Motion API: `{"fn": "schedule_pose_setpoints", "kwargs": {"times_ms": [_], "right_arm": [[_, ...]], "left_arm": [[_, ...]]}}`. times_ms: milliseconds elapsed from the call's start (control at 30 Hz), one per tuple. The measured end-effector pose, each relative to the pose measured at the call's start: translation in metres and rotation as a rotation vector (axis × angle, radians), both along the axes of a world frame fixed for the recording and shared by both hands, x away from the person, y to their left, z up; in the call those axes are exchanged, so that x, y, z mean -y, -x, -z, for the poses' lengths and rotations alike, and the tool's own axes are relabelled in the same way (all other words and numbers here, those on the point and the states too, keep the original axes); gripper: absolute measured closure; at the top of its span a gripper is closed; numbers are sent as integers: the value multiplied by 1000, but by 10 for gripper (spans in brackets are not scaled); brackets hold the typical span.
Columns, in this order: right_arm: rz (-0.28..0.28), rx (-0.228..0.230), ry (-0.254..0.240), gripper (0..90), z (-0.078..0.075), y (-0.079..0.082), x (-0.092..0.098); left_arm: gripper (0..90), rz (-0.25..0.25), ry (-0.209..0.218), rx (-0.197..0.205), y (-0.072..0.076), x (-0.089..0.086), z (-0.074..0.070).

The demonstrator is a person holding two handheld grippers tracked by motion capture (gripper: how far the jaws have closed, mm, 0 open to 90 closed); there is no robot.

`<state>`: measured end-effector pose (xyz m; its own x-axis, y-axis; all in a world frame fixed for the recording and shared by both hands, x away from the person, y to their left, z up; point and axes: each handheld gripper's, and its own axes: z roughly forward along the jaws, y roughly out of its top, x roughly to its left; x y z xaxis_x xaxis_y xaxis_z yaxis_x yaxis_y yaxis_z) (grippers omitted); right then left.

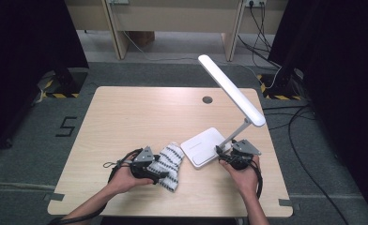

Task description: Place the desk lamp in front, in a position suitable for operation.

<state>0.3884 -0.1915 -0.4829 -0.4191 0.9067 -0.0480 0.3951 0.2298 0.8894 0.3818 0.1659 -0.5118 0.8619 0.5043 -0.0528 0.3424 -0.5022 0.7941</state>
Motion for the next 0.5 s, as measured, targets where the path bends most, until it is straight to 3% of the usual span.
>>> {"fn": "schedule_pose_setpoints", "kwargs": {"times_ms": [200,300,400,500], "right_arm": [[13,10,6,309,0,-2,-4],[31,15,9,322,0,-1,-7],[40,25,9,354,-2,-2,-8],[44,31,15,407,-3,-3,-9]], "left_arm": [[212,0,-3,5,0,2,-1],[239,8,63,-6,-5,0,-14],[302,-21,135,-13,-18,1,-29],[393,-66,134,16,-37,8,-38]]}}
